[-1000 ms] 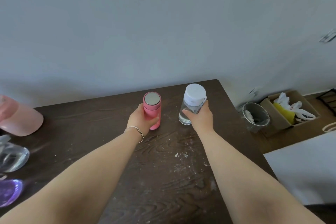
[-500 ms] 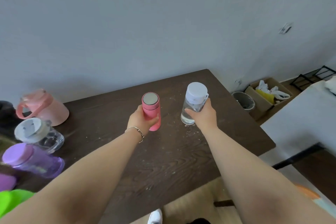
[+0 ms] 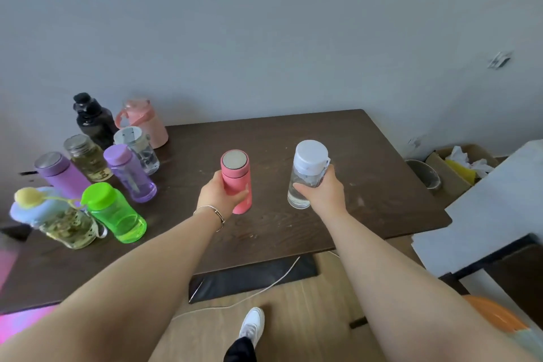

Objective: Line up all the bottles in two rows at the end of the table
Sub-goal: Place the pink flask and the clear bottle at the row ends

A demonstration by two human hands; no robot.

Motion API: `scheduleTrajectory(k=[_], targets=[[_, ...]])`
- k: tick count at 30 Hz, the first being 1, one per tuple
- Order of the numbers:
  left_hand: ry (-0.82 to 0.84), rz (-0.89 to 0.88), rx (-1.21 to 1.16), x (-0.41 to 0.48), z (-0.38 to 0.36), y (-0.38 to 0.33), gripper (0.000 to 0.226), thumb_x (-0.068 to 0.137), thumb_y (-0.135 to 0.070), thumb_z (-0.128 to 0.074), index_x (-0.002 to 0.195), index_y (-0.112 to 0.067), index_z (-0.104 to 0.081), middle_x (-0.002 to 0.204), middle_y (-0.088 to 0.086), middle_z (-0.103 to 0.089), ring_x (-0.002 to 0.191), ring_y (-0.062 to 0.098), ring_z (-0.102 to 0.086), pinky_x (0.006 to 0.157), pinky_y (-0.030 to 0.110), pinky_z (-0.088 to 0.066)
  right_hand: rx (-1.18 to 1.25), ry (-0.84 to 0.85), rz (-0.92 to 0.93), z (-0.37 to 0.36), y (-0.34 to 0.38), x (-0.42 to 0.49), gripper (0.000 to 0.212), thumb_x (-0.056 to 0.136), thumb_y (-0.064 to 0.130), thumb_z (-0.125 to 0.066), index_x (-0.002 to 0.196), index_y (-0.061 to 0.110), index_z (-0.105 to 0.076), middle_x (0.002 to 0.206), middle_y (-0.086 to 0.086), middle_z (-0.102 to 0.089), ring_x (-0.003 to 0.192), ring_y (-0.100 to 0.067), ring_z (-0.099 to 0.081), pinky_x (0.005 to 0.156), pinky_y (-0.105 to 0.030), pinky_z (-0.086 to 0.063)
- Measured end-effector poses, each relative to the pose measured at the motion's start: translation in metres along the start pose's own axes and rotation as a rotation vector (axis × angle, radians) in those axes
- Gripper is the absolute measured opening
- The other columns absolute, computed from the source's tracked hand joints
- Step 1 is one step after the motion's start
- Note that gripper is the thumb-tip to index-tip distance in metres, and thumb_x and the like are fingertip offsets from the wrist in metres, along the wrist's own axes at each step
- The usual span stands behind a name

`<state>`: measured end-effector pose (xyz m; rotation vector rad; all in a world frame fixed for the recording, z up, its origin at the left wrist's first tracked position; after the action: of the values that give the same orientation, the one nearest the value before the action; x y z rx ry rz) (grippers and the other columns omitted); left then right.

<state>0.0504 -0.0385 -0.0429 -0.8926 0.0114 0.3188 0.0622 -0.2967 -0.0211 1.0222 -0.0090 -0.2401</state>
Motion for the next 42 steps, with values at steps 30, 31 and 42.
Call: scheduleTrajectory(k=[30, 31, 42], targets=[[-0.157, 0.096, 0.051, -0.100, 0.228, 0.196, 0.052, 0.071, -0.044, -0.080, 0.110, -0.020, -0.055, 0.098, 0.002, -0.069, 0.092, 0.028, -0.064, 0.082, 0.041, -0.054, -0.068, 0.225, 0.088, -0.225, 0.120, -0.189, 0.078, 0.073, 0.033, -0.086, 0.136, 0.020, -0.042, 0.132, -0.002, -0.058, 0.121, -0.027, -0.056, 0.095, -0.040, -0.050], [-0.153, 0.101, 0.041, -0.098, 0.235, 0.206, 0.053, 0.071, -0.045, -0.080, 0.111, -0.021, -0.055, 0.099, 0.002, -0.069, 0.092, 0.027, -0.065, 0.083, 0.042, -0.054, -0.064, 0.225, 0.085, -0.235, 0.122, -0.193, 0.078, 0.073, 0.033, -0.086, 0.136, 0.020, -0.043, 0.131, -0.002, -0.059, 0.121, -0.027, -0.057, 0.095, -0.040, -0.050], [-0.110, 0.138, 0.053, -0.075, 0.282, 0.276, 0.050, 0.074, -0.040, -0.079, 0.109, -0.019, -0.050, 0.098, 0.002, -0.066, 0.089, 0.027, -0.063, 0.079, 0.040, -0.055, -0.047, 0.247, 0.030, -0.326, 0.136, -0.216, 0.084, 0.072, 0.033, -0.087, 0.140, 0.020, -0.040, 0.133, -0.002, -0.059, 0.120, -0.027, -0.057, 0.095, -0.036, -0.048]])
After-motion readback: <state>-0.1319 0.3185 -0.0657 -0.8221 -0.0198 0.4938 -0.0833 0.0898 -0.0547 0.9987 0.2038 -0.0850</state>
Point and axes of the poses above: each hand's wrist, its own x-axis towards the middle knuckle, its own z-axis out of the back of the hand, y = z × x, the point moved 2 cm from there along x, towards the middle knuckle
